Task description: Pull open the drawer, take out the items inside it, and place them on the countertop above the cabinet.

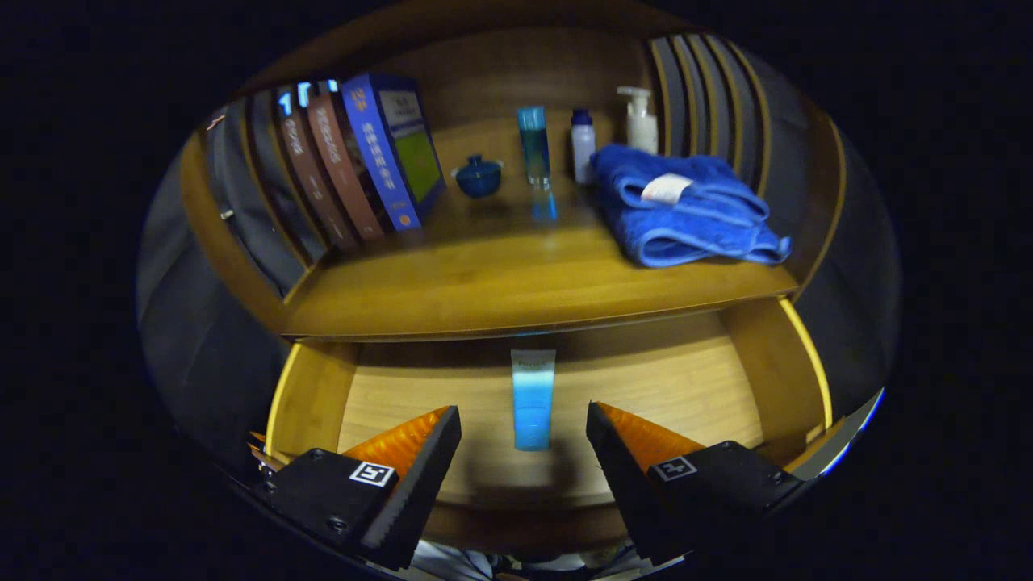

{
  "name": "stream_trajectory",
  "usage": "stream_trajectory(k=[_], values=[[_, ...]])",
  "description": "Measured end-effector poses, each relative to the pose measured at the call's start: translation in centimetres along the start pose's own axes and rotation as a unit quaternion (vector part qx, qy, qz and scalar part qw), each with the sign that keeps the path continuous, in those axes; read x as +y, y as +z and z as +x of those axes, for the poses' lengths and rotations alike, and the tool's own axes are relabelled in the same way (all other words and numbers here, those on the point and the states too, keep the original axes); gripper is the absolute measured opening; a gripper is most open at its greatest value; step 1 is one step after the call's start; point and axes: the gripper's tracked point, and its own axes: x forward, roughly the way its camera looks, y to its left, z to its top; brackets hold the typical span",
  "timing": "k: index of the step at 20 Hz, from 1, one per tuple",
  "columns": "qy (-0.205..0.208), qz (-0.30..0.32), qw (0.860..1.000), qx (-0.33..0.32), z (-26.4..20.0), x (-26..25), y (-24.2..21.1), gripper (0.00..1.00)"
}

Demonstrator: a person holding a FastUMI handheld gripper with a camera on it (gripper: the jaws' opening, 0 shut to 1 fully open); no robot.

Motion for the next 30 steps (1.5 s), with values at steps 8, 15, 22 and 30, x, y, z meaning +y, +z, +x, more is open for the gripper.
stream_trajectory(k=[8, 15, 22, 30], values=[[-0.048, -0.027, 0.99, 0.13, 5.9, -1.0, -2.9, 0.98], [-0.048, -0.025, 0.985, 0.164, 7.2, -0.4, -3.7, 0.79], [-0.04, -0.047, 0.984, 0.167, 7.6, -0.2, -4.0, 0.42], [0.007, -0.03, 0.991, 0.133, 0.8, 0.8, -4.2, 0.43]])
